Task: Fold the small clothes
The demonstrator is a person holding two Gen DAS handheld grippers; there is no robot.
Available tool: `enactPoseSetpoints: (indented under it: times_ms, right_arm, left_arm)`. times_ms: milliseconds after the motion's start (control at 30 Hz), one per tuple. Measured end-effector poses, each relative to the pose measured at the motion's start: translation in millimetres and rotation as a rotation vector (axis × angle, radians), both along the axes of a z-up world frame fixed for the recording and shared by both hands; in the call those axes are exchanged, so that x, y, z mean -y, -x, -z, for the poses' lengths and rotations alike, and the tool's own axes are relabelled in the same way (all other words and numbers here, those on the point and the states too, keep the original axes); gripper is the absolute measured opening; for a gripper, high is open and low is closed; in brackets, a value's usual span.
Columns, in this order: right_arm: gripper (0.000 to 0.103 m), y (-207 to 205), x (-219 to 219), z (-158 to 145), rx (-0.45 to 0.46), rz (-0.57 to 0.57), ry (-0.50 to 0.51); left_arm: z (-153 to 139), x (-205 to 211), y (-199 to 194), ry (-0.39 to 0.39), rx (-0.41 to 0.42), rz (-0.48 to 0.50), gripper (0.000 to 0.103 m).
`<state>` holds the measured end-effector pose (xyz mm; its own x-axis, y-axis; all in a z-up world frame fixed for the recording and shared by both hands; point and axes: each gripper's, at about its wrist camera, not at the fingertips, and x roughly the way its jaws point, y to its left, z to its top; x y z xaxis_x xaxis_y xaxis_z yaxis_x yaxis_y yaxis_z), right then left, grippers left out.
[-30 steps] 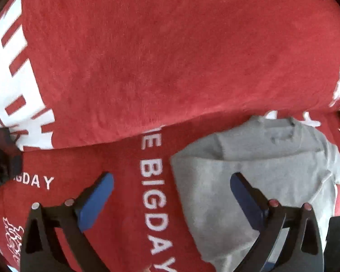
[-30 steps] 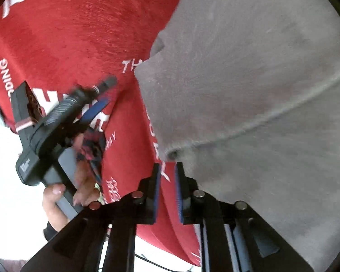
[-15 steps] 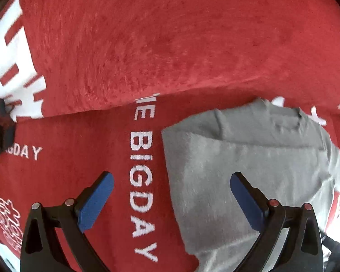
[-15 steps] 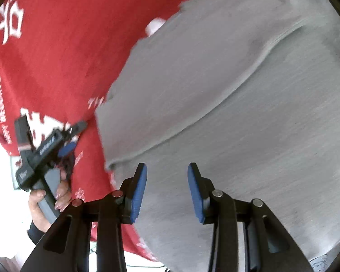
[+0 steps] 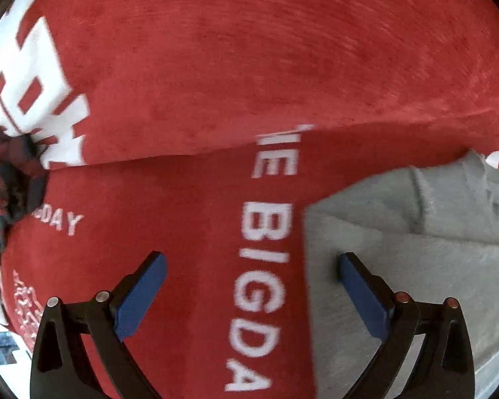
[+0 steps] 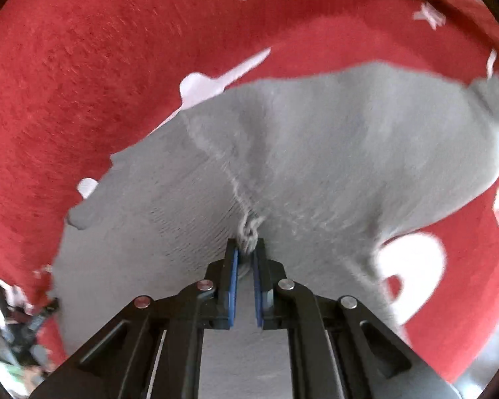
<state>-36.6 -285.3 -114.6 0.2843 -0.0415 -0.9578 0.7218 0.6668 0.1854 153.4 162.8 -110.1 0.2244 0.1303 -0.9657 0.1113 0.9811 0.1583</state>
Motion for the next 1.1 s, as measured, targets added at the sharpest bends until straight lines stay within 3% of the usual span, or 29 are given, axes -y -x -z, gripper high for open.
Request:
enactPoseSetpoints:
  times_ms: [200,300,400,500,600,633,700,800,867,1000,1100]
  right_arm:
    - [0.011,24.8,-25.2,-11.6,0.023,-0.058,-0.091]
    - [0.012,35.0,-52.1,-12.0,0.015,-0.116,-0.150]
    - [0.012,40.8,-84.5,-10.1,0.012,-0.178,-0.197]
    - [0.012,40.2,-109.4,-8.7,0.010,-0.244,-0.214]
    - [0.012,37.6,-122.6,-7.5,0.016,-0.281,-0.223]
    - [0.012,37.4,-124.9,-8.0,0.017,-0.288,-0.222]
    - [0.012,38.5,-126.8,-10.0,0.020,-0.296,-0.216]
    - [0.012,42.4,-123.2,-12.4,0.017,-0.285,-0.210]
    - [0.012,46.6,-118.7,-14.1,0.016,-0.269,-0.211]
    - [0.012,41.8,-111.4,-17.6,0.050,-0.235,-0.211]
    - [0.012,13.9,-109.3,-22.8,0.122,-0.244,-0.197]
  left_arm:
    - [-30.5,-3.3,36.8,0.153,-0.015,0.101,0.103]
    - [-33.7,8.2,73.5,0.173,-0.032,0.189,0.103]
    - [-18.0,29.7,101.9,0.127,-0.043,0.257,0.103]
    - [6.9,44.4,100.9,0.096,-0.059,0.242,0.103]
    - [25.5,39.6,94.2,-0.022,0.001,0.189,0.103]
    - [30.5,33.4,91.5,-0.028,-0.001,0.171,0.103]
    - [37.2,21.6,87.7,0.034,-0.039,0.145,0.103]
    - [35.2,21.5,94.7,-0.027,-0.038,0.171,0.103]
    - [26.4,18.3,99.4,0.052,-0.058,0.175,0.103]
    - [13.5,18.6,83.7,0.094,-0.005,0.135,0.103]
    - [29.2,38.5,62.7,0.107,0.007,0.125,0.103]
